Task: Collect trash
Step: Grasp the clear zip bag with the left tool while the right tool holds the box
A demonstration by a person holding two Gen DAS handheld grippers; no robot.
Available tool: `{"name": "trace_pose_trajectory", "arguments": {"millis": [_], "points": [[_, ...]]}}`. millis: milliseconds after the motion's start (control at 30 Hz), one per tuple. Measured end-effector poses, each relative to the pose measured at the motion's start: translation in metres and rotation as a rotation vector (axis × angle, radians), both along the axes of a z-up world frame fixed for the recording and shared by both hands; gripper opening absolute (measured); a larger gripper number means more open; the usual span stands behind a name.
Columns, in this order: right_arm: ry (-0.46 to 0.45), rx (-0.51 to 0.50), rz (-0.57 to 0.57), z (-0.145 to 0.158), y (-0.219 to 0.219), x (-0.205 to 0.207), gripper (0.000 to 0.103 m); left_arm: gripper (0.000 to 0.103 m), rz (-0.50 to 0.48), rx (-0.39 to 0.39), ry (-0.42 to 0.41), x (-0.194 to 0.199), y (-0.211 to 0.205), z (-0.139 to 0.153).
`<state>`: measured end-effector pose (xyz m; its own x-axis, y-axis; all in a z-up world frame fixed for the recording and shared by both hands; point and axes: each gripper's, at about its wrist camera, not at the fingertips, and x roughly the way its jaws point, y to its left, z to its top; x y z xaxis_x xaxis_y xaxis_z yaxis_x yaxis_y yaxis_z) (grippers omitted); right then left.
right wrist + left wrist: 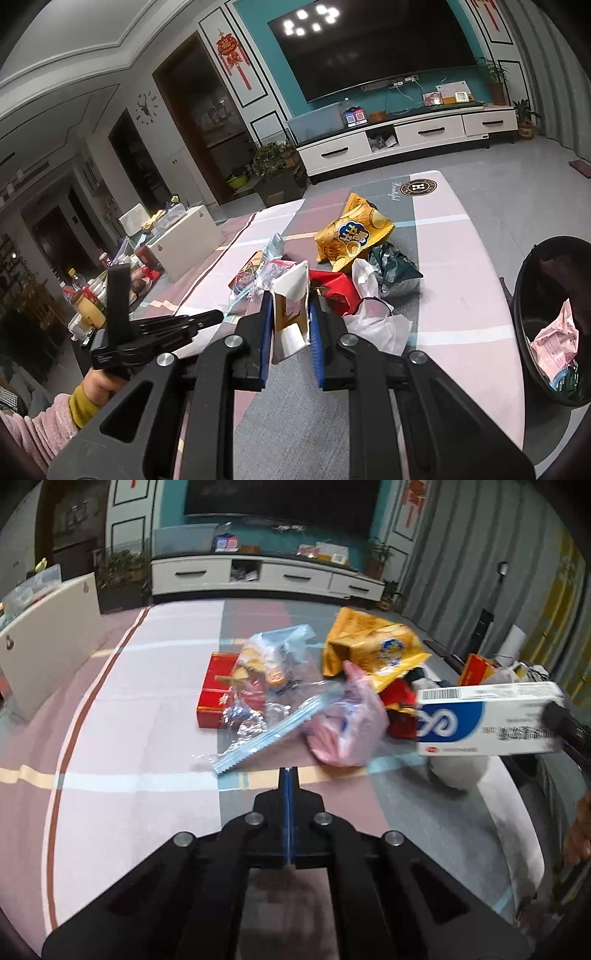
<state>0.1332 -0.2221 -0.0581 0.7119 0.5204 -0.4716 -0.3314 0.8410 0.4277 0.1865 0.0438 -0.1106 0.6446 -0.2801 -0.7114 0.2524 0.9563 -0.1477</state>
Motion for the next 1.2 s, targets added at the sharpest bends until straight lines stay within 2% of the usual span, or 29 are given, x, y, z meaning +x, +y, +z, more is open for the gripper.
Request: {"name": "trace_pose_trajectory", "arguments": {"millis": [33,100,200,267,333,367,500,567,600,700,767,800,867,933,1033,1200], "points": [[0.001,-0.001,0.000,0.000,0.000,0.000,0.019,0.035,-0.011,0.017,-0.027,-0.002,-0.001,0.005],[0.005,0.001,-0.004,0.000,-0.001,0.000,0.019,0.079,-0.002,0.079,-0.065,-0.001,-0.007,0.010],[0.006,0.018,-0.008,0.001,-0.004,0.001,0.020,0.073,-0.029,0.168,-0.075,0.013,-0.015,0.007],[0.005,0.021,-0.010,0.002,-0.005,0.002,0.020,0.069,-0.066,0.284,-0.096,0.025,-0.023,0.000],[0.009,0.021,-0.013,0.002,-0.006,0.002,0.020,0.058,-0.113,0.381,-0.090,0.037,-0.028,-0.009],[0.012,0.020,-0.014,0.001,-0.006,0.002,0.020,0.055,-0.128,0.402,-0.073,0.044,-0.028,-0.013],[0.026,0.007,-0.028,-0.001,-0.009,0.002,0.020,0.054,-0.166,0.392,-0.050,0.058,-0.022,-0.018],[0.031,0.009,-0.033,-0.001,-0.011,0.003,0.020,0.057,-0.213,0.356,-0.048,0.060,-0.023,-0.015],[0.035,0.007,-0.036,-0.002,-0.011,0.004,0.020,0.063,-0.227,0.352,-0.049,0.060,-0.024,-0.015],[0.048,0.001,-0.040,-0.004,-0.010,0.005,0.021,0.064,-0.252,0.380,-0.041,0.067,-0.030,-0.021],[0.052,-0.005,-0.038,-0.004,-0.009,0.006,0.021,0.059,-0.247,0.398,-0.041,0.073,-0.034,-0.024],[0.053,-0.009,-0.037,-0.005,-0.008,0.006,0.021,0.050,-0.241,0.404,-0.047,0.074,-0.036,-0.025],[0.058,-0.017,-0.036,-0.006,-0.007,0.007,0.021,0.037,-0.228,0.362,-0.050,0.076,-0.034,-0.020],[0.064,-0.019,-0.035,-0.007,-0.007,0.008,0.021,0.031,-0.215,0.337,-0.057,0.076,-0.032,-0.017],[0.065,-0.019,-0.035,-0.007,-0.007,0.008,0.021,0.024,-0.188,0.321,-0.066,0.071,-0.027,-0.016],[0.043,-0.008,-0.030,-0.004,-0.007,0.005,0.021,0.022,-0.129,0.208,-0.087,0.052,-0.009,0.007]]}}
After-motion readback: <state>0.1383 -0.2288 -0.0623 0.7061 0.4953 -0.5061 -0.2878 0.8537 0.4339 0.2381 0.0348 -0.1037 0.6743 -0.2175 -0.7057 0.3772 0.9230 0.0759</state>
